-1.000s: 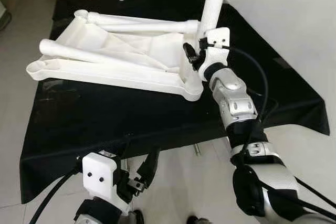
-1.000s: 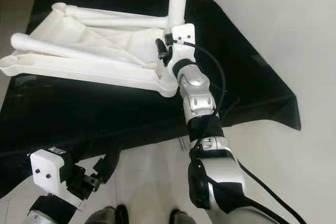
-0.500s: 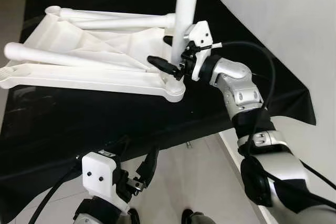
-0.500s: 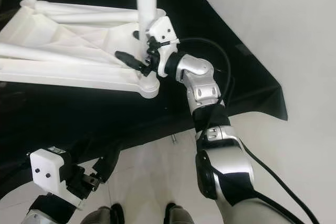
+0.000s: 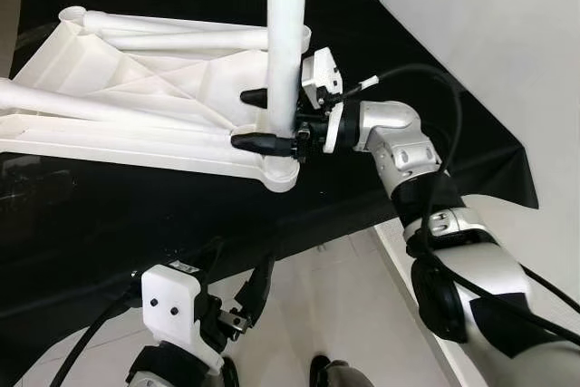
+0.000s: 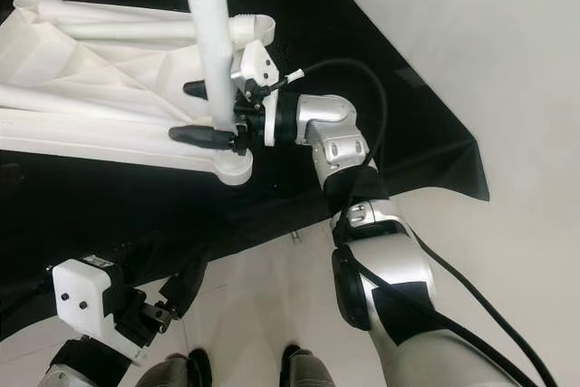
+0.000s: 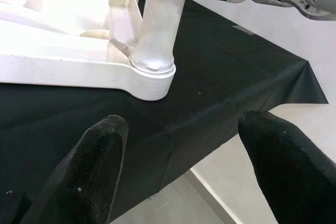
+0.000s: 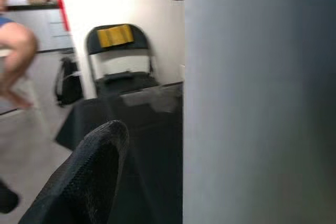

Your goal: Building children table

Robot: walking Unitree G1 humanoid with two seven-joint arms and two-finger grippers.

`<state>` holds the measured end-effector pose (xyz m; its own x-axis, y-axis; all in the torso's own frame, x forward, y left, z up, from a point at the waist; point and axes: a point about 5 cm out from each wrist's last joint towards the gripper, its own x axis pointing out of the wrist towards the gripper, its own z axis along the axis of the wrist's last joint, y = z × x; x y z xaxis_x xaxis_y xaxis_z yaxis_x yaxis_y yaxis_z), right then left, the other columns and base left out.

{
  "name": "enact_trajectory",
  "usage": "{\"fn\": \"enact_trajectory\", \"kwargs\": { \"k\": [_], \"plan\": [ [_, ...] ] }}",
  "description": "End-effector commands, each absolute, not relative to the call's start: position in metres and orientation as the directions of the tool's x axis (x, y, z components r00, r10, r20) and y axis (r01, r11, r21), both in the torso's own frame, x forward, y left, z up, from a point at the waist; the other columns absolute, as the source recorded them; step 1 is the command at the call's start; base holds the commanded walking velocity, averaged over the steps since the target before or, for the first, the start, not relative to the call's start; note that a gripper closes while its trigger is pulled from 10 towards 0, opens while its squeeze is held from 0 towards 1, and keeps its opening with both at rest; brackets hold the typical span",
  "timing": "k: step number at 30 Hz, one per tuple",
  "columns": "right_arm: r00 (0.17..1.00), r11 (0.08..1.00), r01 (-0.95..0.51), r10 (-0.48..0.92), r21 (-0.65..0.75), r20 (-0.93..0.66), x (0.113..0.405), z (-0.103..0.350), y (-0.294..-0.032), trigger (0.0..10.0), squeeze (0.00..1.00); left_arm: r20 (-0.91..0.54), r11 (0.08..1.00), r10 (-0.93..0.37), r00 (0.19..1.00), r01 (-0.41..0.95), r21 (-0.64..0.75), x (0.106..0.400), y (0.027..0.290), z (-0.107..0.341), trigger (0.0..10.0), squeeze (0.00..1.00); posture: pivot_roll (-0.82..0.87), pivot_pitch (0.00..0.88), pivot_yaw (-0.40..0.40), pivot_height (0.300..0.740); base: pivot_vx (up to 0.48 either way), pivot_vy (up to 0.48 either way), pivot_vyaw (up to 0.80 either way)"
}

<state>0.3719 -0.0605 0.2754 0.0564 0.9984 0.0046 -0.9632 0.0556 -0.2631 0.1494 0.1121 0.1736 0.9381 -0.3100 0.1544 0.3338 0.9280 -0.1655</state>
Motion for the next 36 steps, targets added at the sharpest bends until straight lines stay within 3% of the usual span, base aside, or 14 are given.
{"fn": "enact_trajectory", "kwargs": {
  "k": [1,9,13,15,16,18,19,20,21,22,26,27,36],
  "plan": [
    [-0.016,-0.014,-0.965,1.0,-0.261,0.004,0.369,0.274,-0.053,0.0,0.0,0.146,0.926,-0.316,0.937,0.338,-0.17,0.145,0.111,0.174,10.0,0.0,0.12,0.239,-0.033,0.74,0.0,0.0,0.0],
    [-0.002,0.004,-0.967,1.0,-0.253,0.023,0.371,0.27,-0.059,0.0,0.0,0.142,0.924,-0.318,0.937,0.34,-0.173,0.144,0.111,0.174,10.0,0.0,0.11,0.245,-0.032,0.74,0.0,0.0,0.0],
    [0.093,0.098,-0.959,0.995,-0.266,0.031,0.373,0.264,-0.068,0.0,0.0,0.143,0.924,-0.318,0.937,0.34,-0.177,0.144,0.11,0.174,10.0,0.0,0.1,0.251,-0.035,0.74,0.0,0.0,0.0],
    [0.242,0.241,-0.939,0.97,-0.246,0.027,0.375,0.249,-0.081,0.0,0.0,0.142,0.923,-0.318,0.937,0.34,-0.18,0.143,0.11,0.174,10.0,0.0,0.09,0.26,-0.041,0.74,0.0,0.0,0.0],
    [0.242,0.241,-0.939,0.97,-0.246,0.027,0.375,0.249,-0.081,0.0,0.0,0.142,0.923,-0.318,0.937,0.34,-0.18,0.143,0.11,0.174,10.0,0.0,0.09,0.26,-0.041,0.74,0.0,0.0,0.0],
    [0.412,0.41,-0.893,0.911,-0.186,0.027,0.374,0.23,-0.087,0.0,0.0,0.141,0.922,-0.318,0.938,0.34,-0.183,0.142,0.11,0.174,10.0,0.0,0.08,0.265,-0.044,0.74,0.0,0.0,0.0],
    [0.412,0.41,-0.893,0.911,-0.186,0.027,0.374,0.23,-0.087,0.0,0.0,0.141,0.922,-0.318,0.938,0.34,-0.183,0.142,0.11,0.174,10.0,0.0,0.08,0.265,-0.044,0.74,0.0,0.0,0.0],
    [0.469,0.466,-0.869,0.883,-0.165,0.025,0.372,0.224,-0.087,0.0,0.0,0.14,0.922,-0.318,0.938,0.34,-0.184,0.141,0.11,0.174,10.0,0.0,0.08,0.265,-0.044,0.74,0.0,0.0,0.0],
    [0.868,0.865,-0.493,0.496,-0.096,0.006,0.352,0.195,-0.091,0.0,0.0,0.138,0.922,-0.318,0.938,0.34,-0.184,0.141,0.112,0.174,10.0,0.0,0.08,0.268,-0.037,0.74,0.0,0.0,0.0],
    [0.925,0.922,-0.378,0.379,-0.087,-0.005,0.339,0.189,-0.095,0.0,0.0,0.137,0.922,-0.318,0.938,0.34,-0.184,0.142,0.112,0.174,10.0,0.0,0.08,0.27,-0.035,0.74,0.0,0.0,0.0],
    [0.931,0.929,-0.365,0.364,-0.06,-0.022,0.33,0.184,-0.088,0.0,0.0,0.136,0.922,-0.319,0.938,0.34,-0.183,0.143,0.112,0.174,10.0,0.0,0.07,0.27,-0.03,0.74,0.0,0.0,0.0],
    [0.903,0.902,-0.428,0.429,-0.048,-0.004,0.332,0.186,-0.072,0.0,0.0,0.136,0.921,-0.322,0.937,0.343,-0.183,0.144,0.112,0.173,10.0,0.0,0.08,0.259,-0.032,0.74,0.0,0.0,0.0],
    [0.857,0.86,-0.508,0.51,-0.046,0.074,0.351,0.212,-0.057,0.0,0.0,0.146,0.924,-0.314,0.938,0.337,-0.179,0.147,0.112,0.173,10.0,0.0,0.07,0.248,-0.044,0.74,0.0,0.0,0.0]
  ]
}}
